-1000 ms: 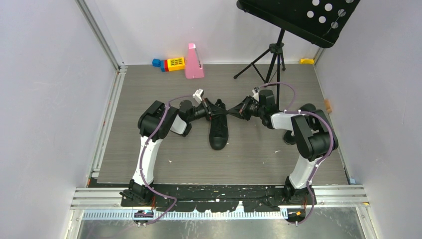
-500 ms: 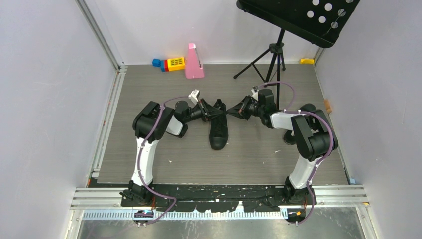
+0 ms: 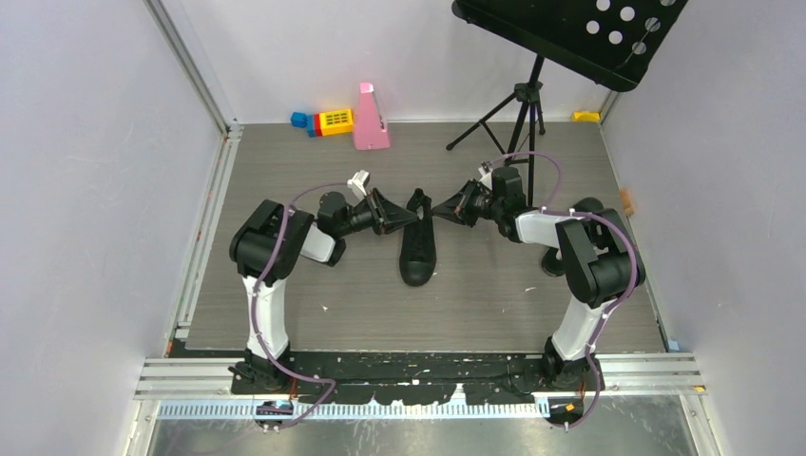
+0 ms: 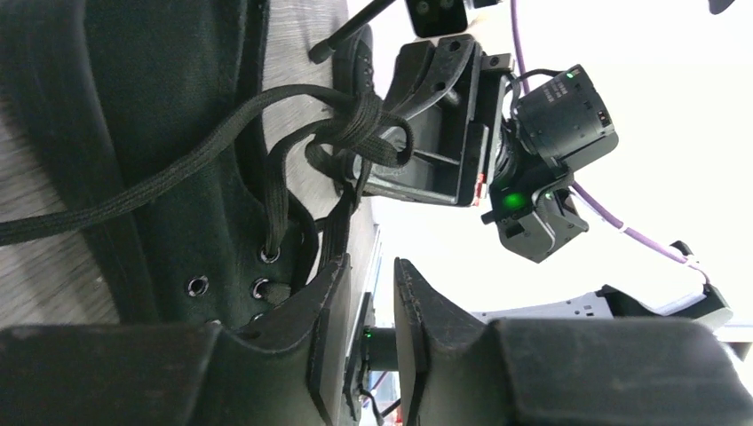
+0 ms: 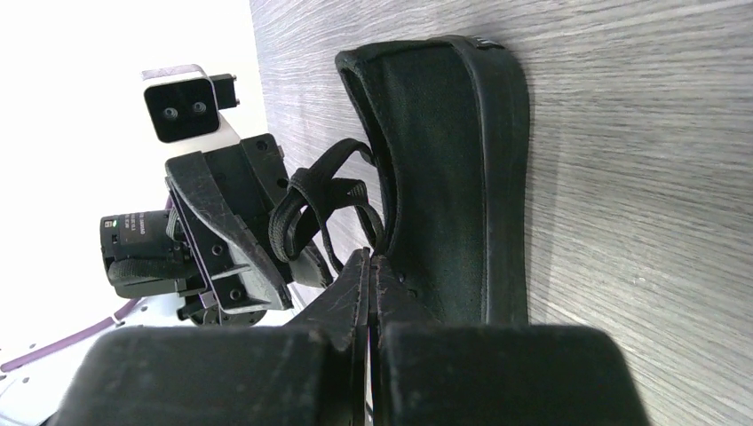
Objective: Tie the shoes
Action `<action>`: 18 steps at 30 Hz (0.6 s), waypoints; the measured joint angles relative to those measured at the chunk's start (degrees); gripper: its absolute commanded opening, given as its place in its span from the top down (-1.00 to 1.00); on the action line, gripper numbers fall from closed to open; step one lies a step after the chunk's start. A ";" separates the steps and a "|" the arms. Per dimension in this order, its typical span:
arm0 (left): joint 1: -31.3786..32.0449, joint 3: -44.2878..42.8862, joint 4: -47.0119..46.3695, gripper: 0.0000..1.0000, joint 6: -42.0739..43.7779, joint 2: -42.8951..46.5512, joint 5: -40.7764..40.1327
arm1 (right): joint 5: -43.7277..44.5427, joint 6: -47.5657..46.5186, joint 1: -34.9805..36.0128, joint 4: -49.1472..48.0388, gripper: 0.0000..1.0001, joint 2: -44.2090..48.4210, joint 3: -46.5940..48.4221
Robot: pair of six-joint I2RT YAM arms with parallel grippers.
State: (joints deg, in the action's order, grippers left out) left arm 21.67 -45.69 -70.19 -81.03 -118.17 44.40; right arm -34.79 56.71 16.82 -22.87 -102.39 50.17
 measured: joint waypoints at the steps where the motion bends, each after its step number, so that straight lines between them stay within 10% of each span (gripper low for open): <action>1: -0.15 0.31 0.72 0.45 0.55 0.61 0.15 | 0.00 -0.09 0.00 0.20 1.00 0.02 0.15; 7: -0.42 0.70 12.70 0.21 7.67 6.80 -0.31 | 0.00 -0.70 0.07 0.68 1.00 0.00 0.35; 18: 10.71 -25.64 71.87 0.00 44.00 24.92 -22.58 | 0.20 -1.55 0.42 1.66 1.00 0.02 0.94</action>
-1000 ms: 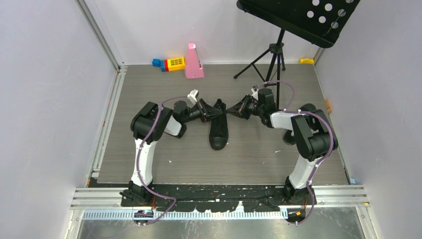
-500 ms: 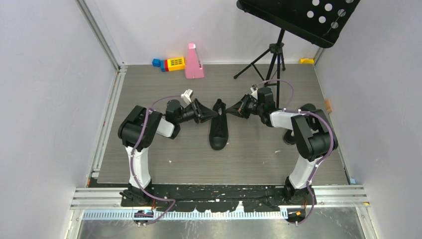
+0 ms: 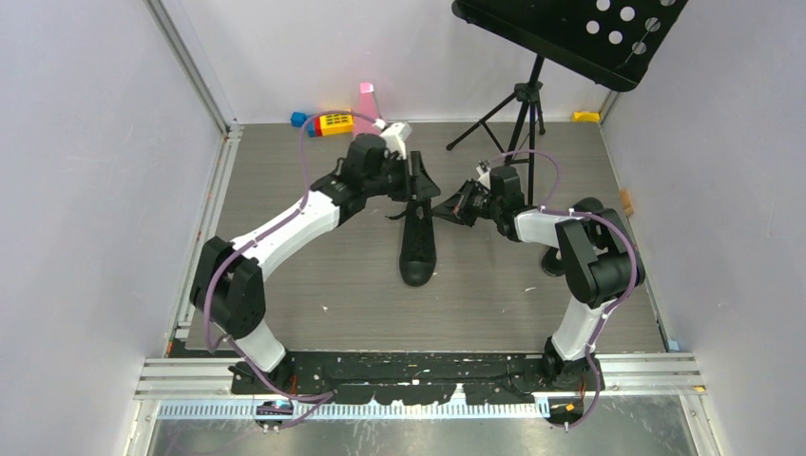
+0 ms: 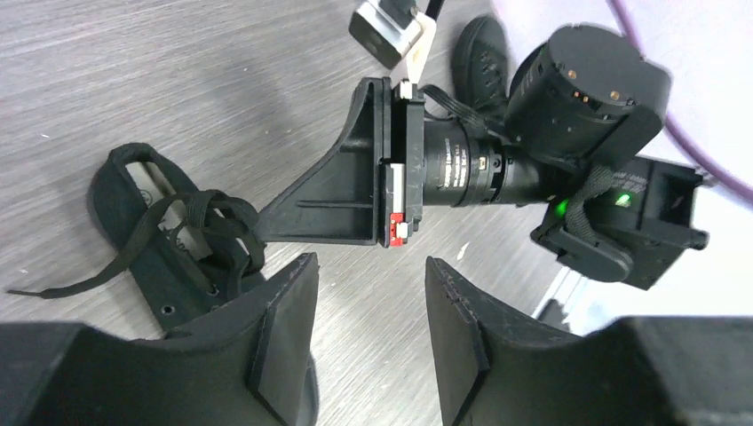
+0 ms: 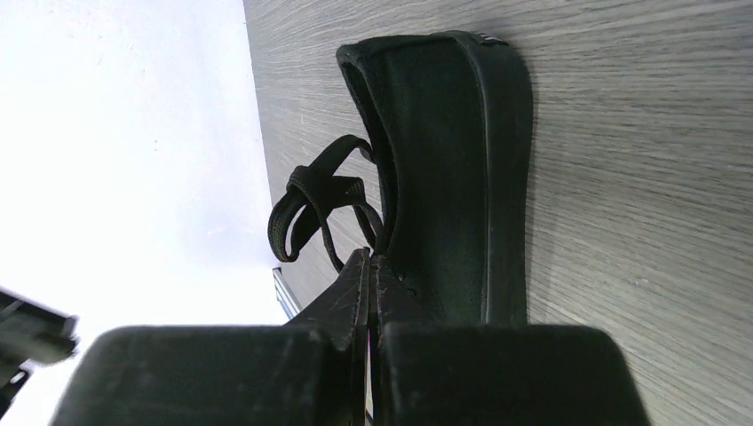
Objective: Tie the shoes
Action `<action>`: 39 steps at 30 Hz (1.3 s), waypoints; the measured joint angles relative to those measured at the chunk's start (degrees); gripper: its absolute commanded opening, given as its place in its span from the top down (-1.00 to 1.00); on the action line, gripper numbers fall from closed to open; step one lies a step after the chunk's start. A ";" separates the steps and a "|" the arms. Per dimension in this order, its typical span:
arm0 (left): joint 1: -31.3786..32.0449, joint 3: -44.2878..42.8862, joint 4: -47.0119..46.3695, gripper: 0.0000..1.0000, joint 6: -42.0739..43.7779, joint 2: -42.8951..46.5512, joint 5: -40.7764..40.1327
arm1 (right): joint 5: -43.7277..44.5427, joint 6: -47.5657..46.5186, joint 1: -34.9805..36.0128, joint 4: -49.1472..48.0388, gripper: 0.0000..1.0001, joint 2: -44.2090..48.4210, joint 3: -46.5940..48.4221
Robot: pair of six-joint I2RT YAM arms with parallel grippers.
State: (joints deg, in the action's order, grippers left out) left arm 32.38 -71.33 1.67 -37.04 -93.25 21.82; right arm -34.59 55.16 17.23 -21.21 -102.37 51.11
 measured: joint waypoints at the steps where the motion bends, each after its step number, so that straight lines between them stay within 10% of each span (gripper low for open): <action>1: 1.31 -3.02 3.34 0.00 2.14 -0.55 -1.84 | 0.00 -0.07 0.04 0.07 1.00 0.00 0.00; 14: 8.61 -20.87 30.45 -0.03 14.58 -14.82 -17.44 | 0.02 -0.90 0.09 0.31 1.00 0.00 0.07; 39: 10.43 -35.74 38.51 0.22 19.56 -25.57 -27.98 | 0.44 -1.27 0.42 1.16 1.00 0.00 0.13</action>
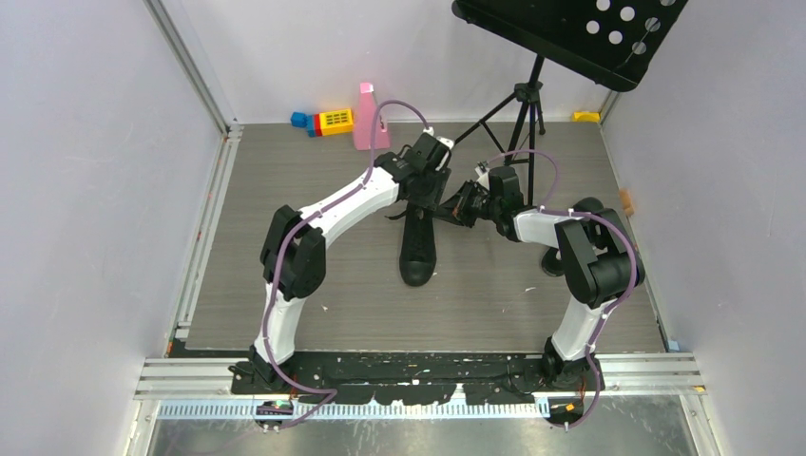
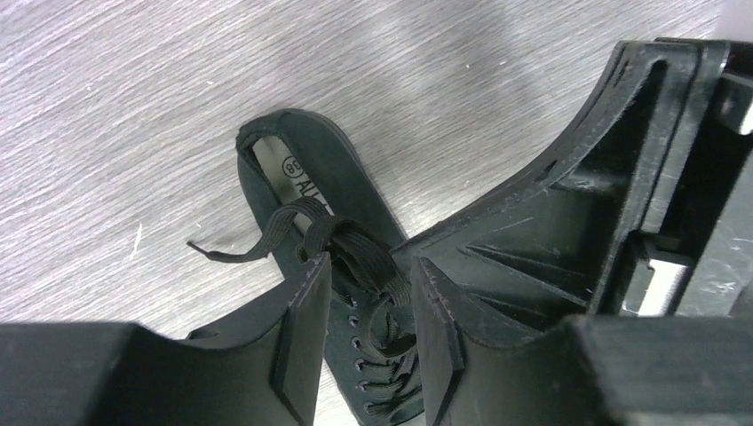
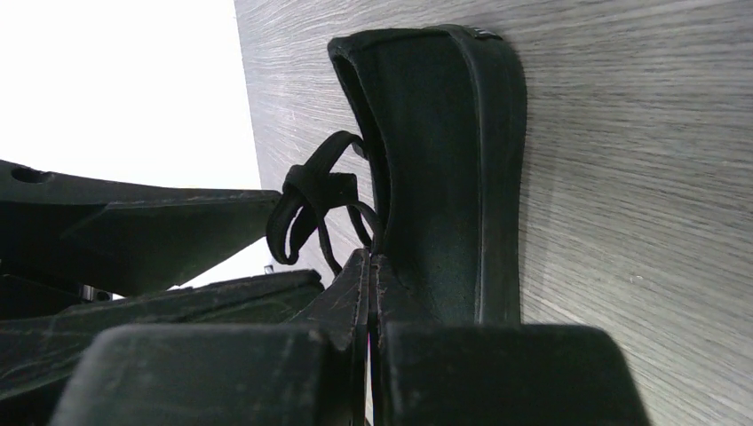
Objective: Tie the shoes
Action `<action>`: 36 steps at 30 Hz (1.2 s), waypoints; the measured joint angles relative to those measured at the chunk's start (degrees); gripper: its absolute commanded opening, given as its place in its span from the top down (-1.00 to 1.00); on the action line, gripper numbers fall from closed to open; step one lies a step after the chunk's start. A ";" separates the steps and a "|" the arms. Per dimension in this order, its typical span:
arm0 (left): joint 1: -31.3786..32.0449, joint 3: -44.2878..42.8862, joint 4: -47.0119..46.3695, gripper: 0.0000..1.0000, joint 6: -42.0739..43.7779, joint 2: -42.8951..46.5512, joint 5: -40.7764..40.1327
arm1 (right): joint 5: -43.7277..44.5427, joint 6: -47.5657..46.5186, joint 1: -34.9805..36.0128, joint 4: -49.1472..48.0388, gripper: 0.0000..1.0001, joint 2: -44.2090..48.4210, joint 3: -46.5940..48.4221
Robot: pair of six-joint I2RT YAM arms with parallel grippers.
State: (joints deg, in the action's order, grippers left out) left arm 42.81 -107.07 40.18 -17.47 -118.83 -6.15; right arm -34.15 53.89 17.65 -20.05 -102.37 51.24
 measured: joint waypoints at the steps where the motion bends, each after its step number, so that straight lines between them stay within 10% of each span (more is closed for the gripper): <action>1: 0.00 -0.11 0.09 0.27 0.02 -0.15 -0.22 | 0.00 0.00 0.00 0.02 1.00 0.00 0.02; 11: 0.00 -1.60 1.07 1.00 1.09 -0.85 -1.42 | 0.02 -0.22 0.00 0.44 1.00 0.00 0.46; 36: -11.93 21.38 -10.05 1.00 -4.00 10.69 26.45 | 6.08 -4.79 2.97 4.15 1.00 3.13 -0.98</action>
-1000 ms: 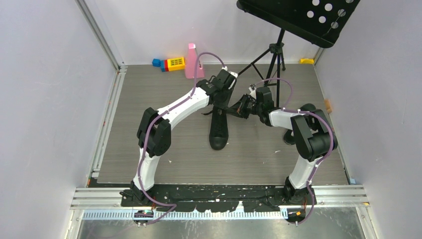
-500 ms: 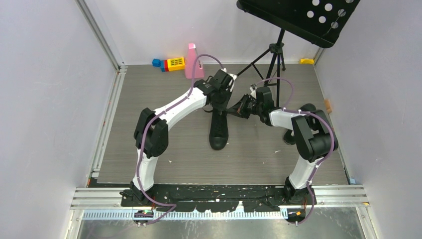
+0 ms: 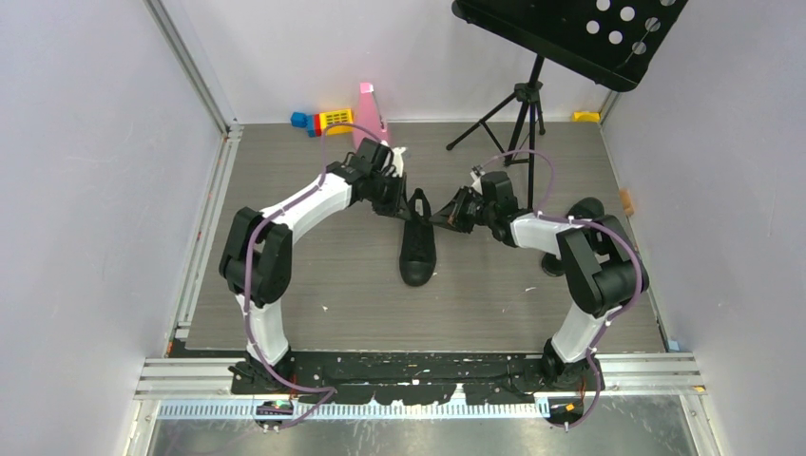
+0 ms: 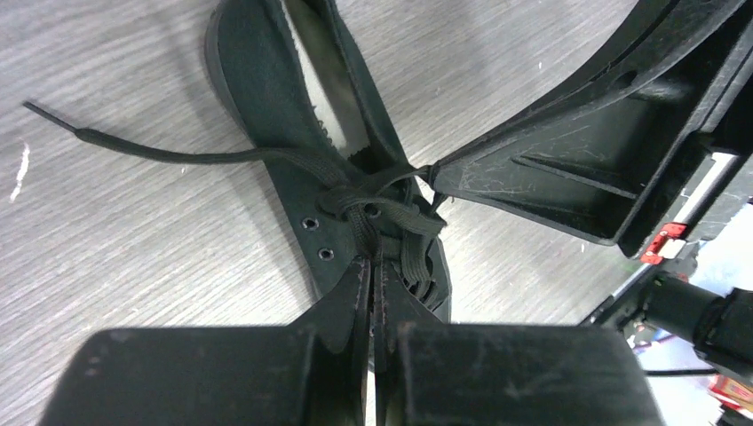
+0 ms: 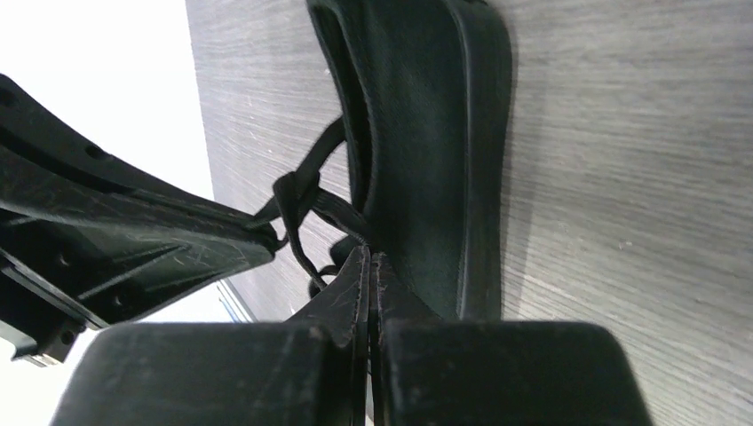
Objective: Tie the shoes
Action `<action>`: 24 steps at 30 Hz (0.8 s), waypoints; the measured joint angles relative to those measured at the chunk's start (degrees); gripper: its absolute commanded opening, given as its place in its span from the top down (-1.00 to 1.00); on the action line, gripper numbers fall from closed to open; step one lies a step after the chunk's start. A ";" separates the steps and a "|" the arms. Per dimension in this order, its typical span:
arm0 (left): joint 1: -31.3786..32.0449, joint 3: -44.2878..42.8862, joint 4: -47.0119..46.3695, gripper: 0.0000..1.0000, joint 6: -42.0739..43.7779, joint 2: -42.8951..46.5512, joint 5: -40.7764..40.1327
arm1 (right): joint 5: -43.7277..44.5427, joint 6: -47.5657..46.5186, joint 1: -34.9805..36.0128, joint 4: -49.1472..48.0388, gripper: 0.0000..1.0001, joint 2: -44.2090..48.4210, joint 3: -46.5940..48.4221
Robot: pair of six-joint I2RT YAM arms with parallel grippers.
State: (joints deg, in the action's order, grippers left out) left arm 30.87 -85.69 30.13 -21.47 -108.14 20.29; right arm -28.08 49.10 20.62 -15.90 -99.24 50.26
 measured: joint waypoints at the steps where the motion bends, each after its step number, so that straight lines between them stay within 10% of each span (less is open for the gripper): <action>1: -0.66 1.20 -0.98 1.00 -0.44 0.24 1.40 | 0.39 -0.22 0.31 0.15 1.00 0.07 -0.46; 24: -4.74 14.08 -13.42 1.00 -4.17 7.54 13.27 | 9.27 -6.60 2.54 7.37 1.00 7.89 -6.51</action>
State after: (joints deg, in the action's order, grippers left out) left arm 26.13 -71.61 16.71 -25.65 -100.60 33.56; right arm -18.81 42.50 23.16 -8.54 -91.35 43.75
